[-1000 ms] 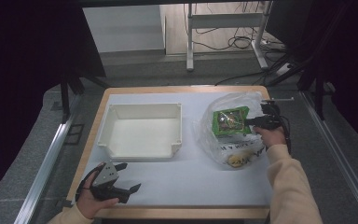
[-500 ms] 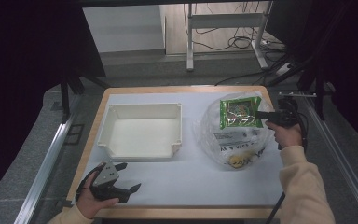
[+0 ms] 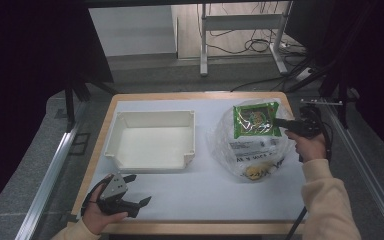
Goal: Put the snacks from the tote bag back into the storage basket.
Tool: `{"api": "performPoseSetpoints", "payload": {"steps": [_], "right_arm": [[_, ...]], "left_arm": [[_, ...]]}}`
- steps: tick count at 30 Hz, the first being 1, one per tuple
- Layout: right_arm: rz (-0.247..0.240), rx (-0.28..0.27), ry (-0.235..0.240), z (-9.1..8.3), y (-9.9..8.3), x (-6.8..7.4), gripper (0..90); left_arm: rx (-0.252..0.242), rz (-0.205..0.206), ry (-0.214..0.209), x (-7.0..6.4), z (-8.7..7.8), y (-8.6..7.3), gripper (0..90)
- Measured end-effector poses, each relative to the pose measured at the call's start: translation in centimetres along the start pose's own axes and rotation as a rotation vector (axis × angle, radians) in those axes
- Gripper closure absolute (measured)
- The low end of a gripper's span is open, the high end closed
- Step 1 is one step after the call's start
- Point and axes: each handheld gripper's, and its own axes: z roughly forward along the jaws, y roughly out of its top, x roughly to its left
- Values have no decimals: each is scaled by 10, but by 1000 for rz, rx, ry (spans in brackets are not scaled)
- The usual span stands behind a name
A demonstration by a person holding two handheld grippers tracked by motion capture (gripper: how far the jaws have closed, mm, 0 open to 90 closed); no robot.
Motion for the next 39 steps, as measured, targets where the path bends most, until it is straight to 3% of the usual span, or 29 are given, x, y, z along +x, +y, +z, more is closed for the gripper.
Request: {"api": "performPoseSetpoints", "payload": {"steps": [18,39], "right_arm": [[-43,-4,78,14,5,22,896],[-89,22,157,43,11,51,896]], "left_arm": [[2,1,2,0,0,0,123],[7,3,2,1,0,-1,123]]}}
